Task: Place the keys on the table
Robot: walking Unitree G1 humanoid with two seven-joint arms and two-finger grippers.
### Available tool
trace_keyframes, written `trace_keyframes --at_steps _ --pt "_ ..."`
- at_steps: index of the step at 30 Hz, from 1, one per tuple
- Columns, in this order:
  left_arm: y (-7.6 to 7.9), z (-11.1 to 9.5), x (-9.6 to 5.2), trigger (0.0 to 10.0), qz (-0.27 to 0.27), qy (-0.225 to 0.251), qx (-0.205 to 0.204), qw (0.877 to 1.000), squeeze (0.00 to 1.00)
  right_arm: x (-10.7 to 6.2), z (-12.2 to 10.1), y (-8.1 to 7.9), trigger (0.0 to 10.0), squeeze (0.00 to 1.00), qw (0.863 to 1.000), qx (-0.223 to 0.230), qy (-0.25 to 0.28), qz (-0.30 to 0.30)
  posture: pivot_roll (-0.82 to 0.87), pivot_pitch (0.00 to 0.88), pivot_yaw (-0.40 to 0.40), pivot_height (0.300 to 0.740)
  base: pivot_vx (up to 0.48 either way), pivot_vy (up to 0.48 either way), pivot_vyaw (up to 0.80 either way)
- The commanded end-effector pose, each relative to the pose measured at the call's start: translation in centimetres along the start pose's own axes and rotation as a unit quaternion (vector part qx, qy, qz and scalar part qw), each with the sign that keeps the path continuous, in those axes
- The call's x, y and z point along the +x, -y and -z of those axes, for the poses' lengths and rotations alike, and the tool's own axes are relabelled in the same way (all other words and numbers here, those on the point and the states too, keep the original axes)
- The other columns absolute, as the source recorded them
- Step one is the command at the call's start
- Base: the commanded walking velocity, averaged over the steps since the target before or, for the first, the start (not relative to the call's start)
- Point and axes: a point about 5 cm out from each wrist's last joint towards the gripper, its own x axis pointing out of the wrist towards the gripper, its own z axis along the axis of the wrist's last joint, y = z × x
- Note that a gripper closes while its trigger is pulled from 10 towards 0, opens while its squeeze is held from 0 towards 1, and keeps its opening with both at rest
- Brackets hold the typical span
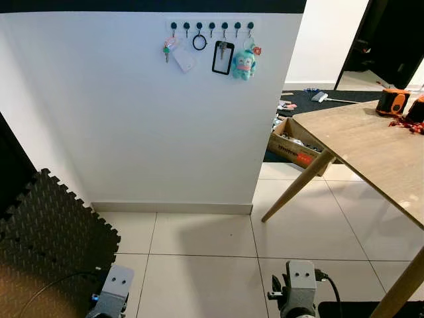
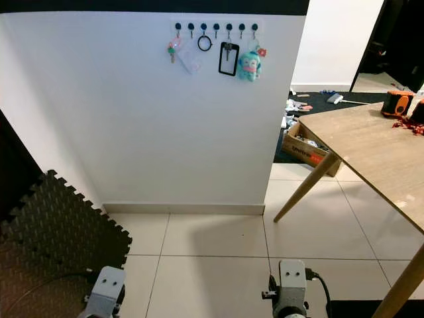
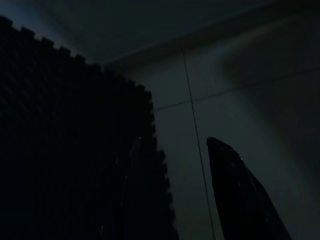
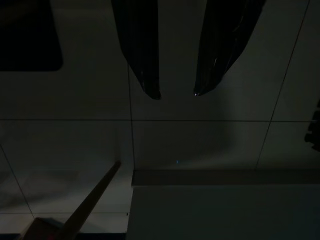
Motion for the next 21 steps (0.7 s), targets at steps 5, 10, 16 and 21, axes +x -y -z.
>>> trace_keyframes --at_steps 5,10,16,21 --pt "-0.1 -3.3 0.3 10.0 0.008 0.067 -0.004 0.998 0.0 0.2 -1.1 -0.2 10.0 0.0 0.999 -0.01 0.036 -0.011 0.1 0.065 0.008 0.74 0.0 0.0 0.0" --pt "-1.2 -10.8 0.0 10.0 -0.008 0.193 -0.033 0.981 0.0 0.5 -7.6 0.4 10.0 0.0 0.98 -0.028 0.195 -0.001 0.08 0.079 0.005 0.74 0.0 0.0 0.0" --pt "-3.0 -13.8 -0.7 10.0 -0.056 0.21 -0.124 0.968 0.0 -1.6 -15.4 1.8 10.0 0.0 0.938 -0.03 0.345 0.024 0.06 0.09 0.001 0.74 0.0 0.0 0.0" --pt "-2.3 -17.7 -0.5 10.0 -0.048 0.256 -0.142 0.955 0.0 -1.0 -17.7 3.0 10.0 0.0 0.93 0.0 0.365 0.046 0.05 0.085 -0.002 0.74 0.0 0.0 0.0"
